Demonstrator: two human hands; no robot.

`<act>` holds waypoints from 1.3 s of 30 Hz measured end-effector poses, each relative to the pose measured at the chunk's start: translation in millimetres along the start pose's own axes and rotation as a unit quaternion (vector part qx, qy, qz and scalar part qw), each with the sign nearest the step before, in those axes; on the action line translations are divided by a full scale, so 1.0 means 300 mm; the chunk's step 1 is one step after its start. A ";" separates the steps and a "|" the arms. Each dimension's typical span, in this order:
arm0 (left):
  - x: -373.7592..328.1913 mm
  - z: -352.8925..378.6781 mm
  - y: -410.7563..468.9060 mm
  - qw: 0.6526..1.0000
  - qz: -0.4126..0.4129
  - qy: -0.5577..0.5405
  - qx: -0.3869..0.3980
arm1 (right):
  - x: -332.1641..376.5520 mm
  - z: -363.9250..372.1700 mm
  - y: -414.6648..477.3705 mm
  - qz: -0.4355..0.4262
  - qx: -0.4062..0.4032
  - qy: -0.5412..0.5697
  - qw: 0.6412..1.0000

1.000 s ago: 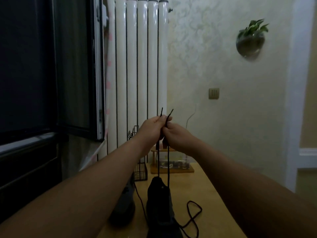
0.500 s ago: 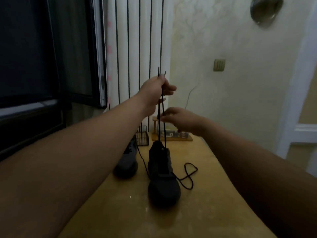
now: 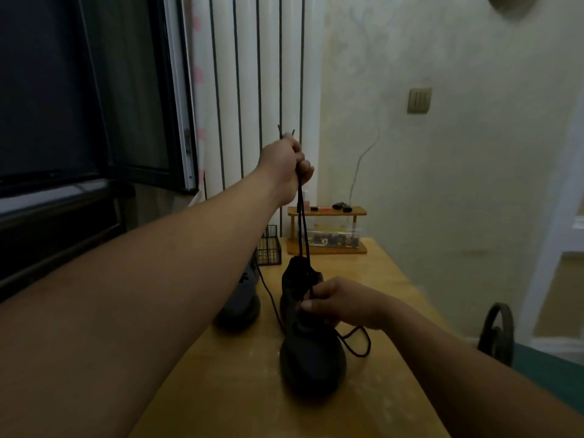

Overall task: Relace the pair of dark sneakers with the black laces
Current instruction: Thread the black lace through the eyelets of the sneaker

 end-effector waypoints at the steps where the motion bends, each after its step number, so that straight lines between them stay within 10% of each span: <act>1: 0.007 -0.002 0.019 1.000 -0.002 0.018 0.000 | -0.003 -0.006 0.003 -0.004 -0.006 0.000 1.000; 8: 0.314 -0.261 -0.026 0.898 0.064 0.363 -0.240 | -0.032 0.002 0.018 0.019 -0.061 0.024 0.998; 15: 0.879 -0.412 -0.238 0.901 0.001 0.432 -0.042 | -0.025 0.003 0.037 0.020 -0.072 0.015 0.997; 27: 0.877 -0.432 -0.197 0.826 -0.052 0.561 -0.031 | 0.078 -0.242 0.166 -0.016 -0.270 0.088 0.959; 39: 0.486 -0.271 -0.075 0.866 0.057 0.496 0.002 | 0.142 -0.270 0.187 -0.065 -0.182 0.054 0.980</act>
Point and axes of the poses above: each hand's wrist, its own y-axis towards the middle knuckle, its own z-axis out of the palm, x = y × z, the point moved 5 cm from there along y, towards the middle knuckle, and after that the axes turned 14 degrees about -z, right-handed, at the moved point
